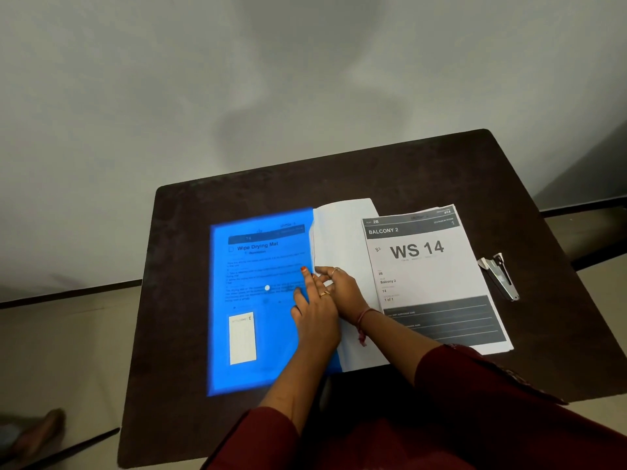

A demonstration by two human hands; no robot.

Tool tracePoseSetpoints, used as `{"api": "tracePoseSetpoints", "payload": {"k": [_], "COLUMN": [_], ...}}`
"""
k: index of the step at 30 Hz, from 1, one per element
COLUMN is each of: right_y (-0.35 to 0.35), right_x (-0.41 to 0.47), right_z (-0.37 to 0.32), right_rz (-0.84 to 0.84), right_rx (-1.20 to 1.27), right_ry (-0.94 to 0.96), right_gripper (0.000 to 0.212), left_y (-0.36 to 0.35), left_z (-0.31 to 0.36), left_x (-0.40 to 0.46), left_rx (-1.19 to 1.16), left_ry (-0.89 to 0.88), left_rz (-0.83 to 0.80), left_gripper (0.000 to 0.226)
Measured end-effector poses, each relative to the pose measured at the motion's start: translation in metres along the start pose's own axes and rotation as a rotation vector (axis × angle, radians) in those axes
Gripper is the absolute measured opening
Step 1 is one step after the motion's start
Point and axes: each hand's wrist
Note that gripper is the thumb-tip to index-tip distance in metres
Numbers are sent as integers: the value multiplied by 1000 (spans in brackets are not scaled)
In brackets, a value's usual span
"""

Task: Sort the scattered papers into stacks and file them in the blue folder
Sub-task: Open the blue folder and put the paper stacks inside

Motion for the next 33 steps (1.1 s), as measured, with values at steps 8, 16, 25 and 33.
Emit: {"api": "tracePoseSetpoints", "payload": {"k": [8, 16, 25, 33], "right_y": [6, 19, 73, 153], "right_x": [10, -2, -71, -119], "right_z": [-10, -7, 24, 63], "right_rz": [-216, -276, -26, 368], "right_rx": [-141, -204, -15, -150], "right_ry": [-33, -47, -56, -308], "right_gripper": [34, 48, 29, 33], "left_y": [9, 4, -4, -9], "left_z": [1, 0, 11, 49], "left_x": [-4, -1, -3, -2], "left_rx": [-57, -47, -390, -1095], "left_ry": [7, -29, -244, -101], "left_rz": [-27, -79, -40, -243], "left_gripper": [94, 82, 48, 43]}}
Point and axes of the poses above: each hand's wrist, its own x-axis towards the middle knuckle, its own y-axis out of the back of the hand, z = x × y, and after that the axes turned 14 degrees about -z, right-handed
